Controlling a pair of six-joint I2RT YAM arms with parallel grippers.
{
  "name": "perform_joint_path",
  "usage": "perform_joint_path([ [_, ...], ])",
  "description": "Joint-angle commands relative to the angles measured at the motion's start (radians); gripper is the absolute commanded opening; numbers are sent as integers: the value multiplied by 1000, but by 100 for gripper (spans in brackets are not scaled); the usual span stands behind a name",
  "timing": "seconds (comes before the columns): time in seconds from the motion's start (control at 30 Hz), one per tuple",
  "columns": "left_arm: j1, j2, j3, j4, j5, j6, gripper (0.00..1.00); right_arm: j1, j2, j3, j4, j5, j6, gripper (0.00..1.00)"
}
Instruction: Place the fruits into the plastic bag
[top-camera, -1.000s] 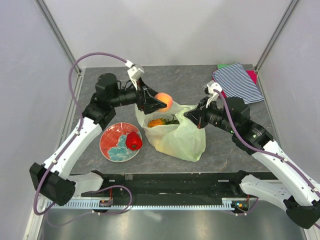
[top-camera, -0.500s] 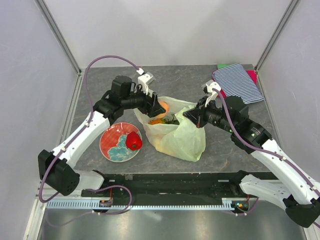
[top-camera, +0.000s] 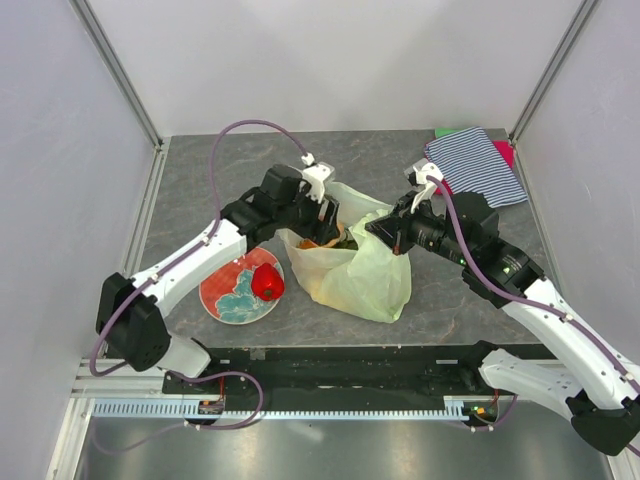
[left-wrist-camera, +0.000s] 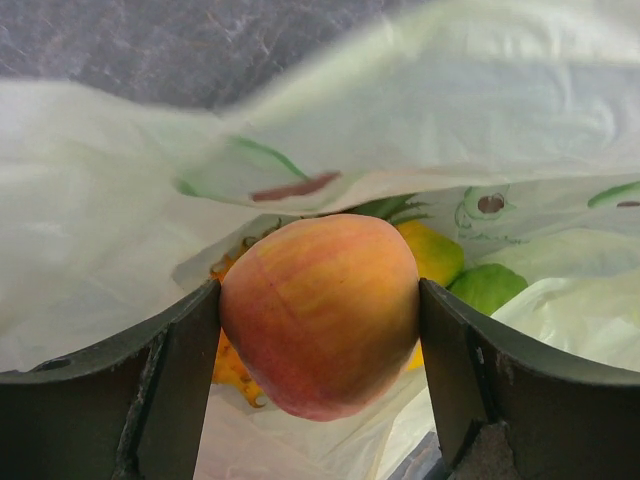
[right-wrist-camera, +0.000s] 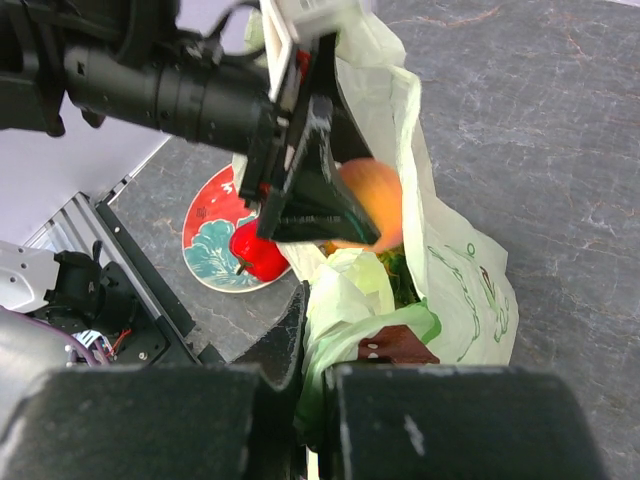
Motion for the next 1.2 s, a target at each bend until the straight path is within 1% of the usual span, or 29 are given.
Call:
perform_joint_path([
  [0.0, -75, 55, 49, -91, -30, 34, 50, 1, -26, 12, 45, 5, 9, 0],
  [0.13, -133, 85, 58, -141, -81, 53, 54, -1, -29, 14, 42, 8, 11, 0],
  [0.23, -141, 88, 63, -140, -67, 50, 57, -1, -27, 15, 42, 8, 11, 0],
  [0.27, -139, 88, 63, -143, -61, 50, 60, 1, -29, 15, 42, 8, 12, 0],
  [0.33, -141, 94, 61, -145, -47, 48, 64, 1, -27, 14, 43, 9, 13, 0],
  [0.53, -141, 89, 67, -148, -38, 48, 88, 1, -27, 12, 40, 8, 14, 0],
  [0.67, -142, 72, 58, -138, -37, 40, 96, 1, -29, 12, 39, 11, 14, 0],
  [0.83, -142, 32, 43, -102, -53, 31, 97, 1, -32, 12, 39, 8, 16, 0],
  [0.9, -141, -7, 34, -85, -70, 33, 97, 1, -32, 14, 37, 9, 14, 0],
  [0.97, -141, -46, 15, -50, -58, 36, 97, 1, -34, 12, 39, 9, 16, 0],
  [1.03, -141, -124, -2, 7, -32, 25, 97, 1, -32, 14, 39, 6, 16, 0],
  [1.07, -141, -151, -29, 32, 9, 24, 97, 1, -32, 14, 39, 8, 17, 0],
  [1.1, -141, -218, -46, 64, 28, 20, 97, 1, -32, 14, 39, 8, 17, 0],
  [1.17, -139, -283, -92, 130, 48, 4, 99, 1, -30, 15, 39, 6, 16, 0],
])
